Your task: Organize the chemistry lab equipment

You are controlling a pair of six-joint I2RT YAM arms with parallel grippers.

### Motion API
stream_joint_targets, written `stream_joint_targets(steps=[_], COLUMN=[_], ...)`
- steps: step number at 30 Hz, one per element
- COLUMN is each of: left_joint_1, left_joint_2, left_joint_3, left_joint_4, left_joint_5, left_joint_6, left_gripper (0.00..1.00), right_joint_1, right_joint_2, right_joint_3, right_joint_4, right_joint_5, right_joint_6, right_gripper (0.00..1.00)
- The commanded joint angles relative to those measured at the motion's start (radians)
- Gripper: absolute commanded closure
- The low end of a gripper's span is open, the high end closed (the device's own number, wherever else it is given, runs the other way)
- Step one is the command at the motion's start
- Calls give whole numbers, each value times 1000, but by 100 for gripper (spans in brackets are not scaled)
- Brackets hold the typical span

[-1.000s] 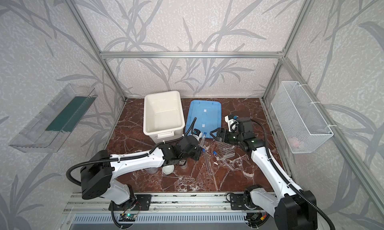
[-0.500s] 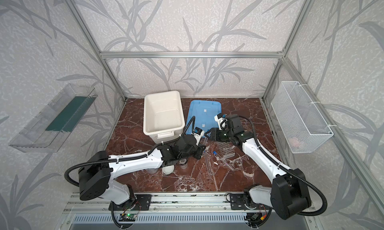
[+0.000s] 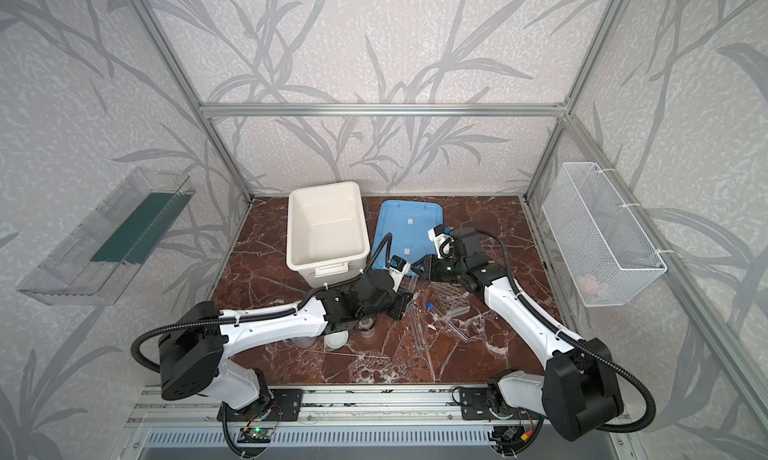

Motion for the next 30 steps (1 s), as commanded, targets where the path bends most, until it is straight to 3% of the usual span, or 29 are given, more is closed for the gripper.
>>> stream_joint_targets(steps=[1, 5, 7, 9, 10, 18, 24, 30], left_joint_1=[0, 0, 0, 2, 2, 5, 5, 5], left_joint_2=[19, 22, 17, 5, 0, -3, 32, 80], left_joint_3=[36, 44, 41, 32, 33, 169, 233, 243], left_joint_4=[-3, 1, 16, 39, 42, -174, -182, -133], left_joint_5=[-1, -21, -32, -37, -39, -90, -4, 45], left_joint_6=[-2, -8, -10, -30, -51, -287, -336, -332], left_gripper=[82, 71, 45, 13, 3, 1, 1, 1], right_joint_1=[2, 2, 2, 2, 2, 1, 1, -1], right_joint_2=[-34, -42, -49, -66, -77, -230, -280, -238], right_joint_3=[-15, -18, -20, -21, -22, -99, -158, -226], right_joint_4=[4, 2, 3, -3, -4, 119, 259, 442], right_joint_5=[12, 17, 28, 61, 86, 426, 625, 735], right_joint_6=[-1, 2, -3, -25, -37, -228, -386, -467], right_gripper=[83, 86, 86, 86, 86, 85, 85, 85])
